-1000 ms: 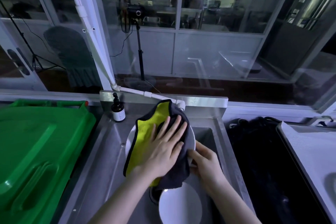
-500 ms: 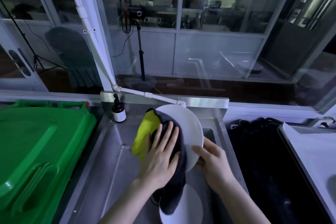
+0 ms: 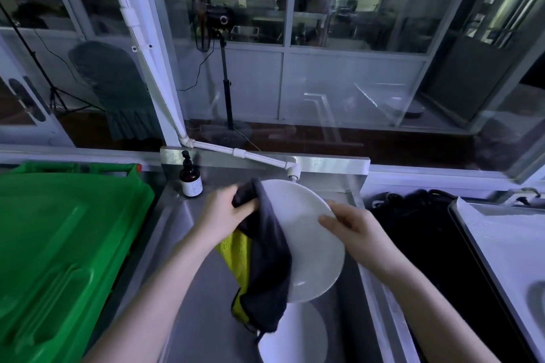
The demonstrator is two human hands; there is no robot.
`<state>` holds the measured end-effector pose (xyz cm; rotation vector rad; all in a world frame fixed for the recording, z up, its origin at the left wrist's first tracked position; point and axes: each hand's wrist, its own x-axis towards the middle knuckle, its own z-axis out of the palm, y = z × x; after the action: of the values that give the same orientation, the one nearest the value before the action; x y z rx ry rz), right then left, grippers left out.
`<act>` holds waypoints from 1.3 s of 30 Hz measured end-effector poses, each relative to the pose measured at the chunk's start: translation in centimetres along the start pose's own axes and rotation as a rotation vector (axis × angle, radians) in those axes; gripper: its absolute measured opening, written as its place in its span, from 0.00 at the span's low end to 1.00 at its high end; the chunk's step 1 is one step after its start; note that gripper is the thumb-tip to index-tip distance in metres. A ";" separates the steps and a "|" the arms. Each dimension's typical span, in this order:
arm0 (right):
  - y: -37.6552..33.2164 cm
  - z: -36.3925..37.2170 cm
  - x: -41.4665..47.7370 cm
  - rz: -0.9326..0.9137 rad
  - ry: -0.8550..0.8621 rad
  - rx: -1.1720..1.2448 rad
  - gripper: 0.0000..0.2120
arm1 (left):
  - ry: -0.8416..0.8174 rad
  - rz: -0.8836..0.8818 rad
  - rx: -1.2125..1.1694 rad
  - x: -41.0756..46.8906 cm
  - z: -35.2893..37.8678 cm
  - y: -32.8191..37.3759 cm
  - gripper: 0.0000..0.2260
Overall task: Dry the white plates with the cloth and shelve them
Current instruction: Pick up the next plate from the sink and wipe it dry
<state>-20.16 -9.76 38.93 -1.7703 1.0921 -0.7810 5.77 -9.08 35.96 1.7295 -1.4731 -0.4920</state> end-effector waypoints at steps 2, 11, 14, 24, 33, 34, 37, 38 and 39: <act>-0.7 -0.1 0.9 -0.026 0.015 -0.180 0.08 | -0.054 0.061 -0.076 -0.3 -0.5 0.4 0.07; -1.1 2.4 1.5 -0.084 0.024 -0.382 0.11 | -0.193 0.001 -0.202 -1.2 0.9 -0.4 0.15; -0.9 0.9 1.3 -0.010 0.182 -0.096 0.06 | -0.062 -0.223 -0.530 -3.7 1.5 -1.9 0.13; -2.0 0.9 1.3 -0.012 0.093 -0.148 0.06 | -0.102 -0.033 -0.260 -2.2 -0.2 0.4 0.13; -1.5 2.2 1.6 -0.039 0.060 -0.167 0.07 | -0.139 -0.052 -0.288 -1.5 -0.7 0.6 0.16; -1.3 1.9 1.6 -0.034 0.111 -0.090 0.06 | -0.040 -0.141 -0.385 -2.2 -0.3 0.0 0.11; -0.2 2.7 1.5 0.017 0.363 0.124 0.08 | 0.232 -0.452 -0.692 -4.9 2.6 -0.9 0.07; 0.3 3.5 1.3 0.070 0.462 0.201 0.08 | 0.303 -0.539 -0.737 -5.5 3.6 -1.1 0.08; 0.9 4.6 0.9 0.141 0.548 0.278 0.07 | 0.342 -0.600 -0.753 -5.7 4.3 -1.2 0.08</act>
<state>-16.23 -9.18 36.33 -1.2587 1.3636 -1.3051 1.97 -5.04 31.27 1.4899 -0.4033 -0.8721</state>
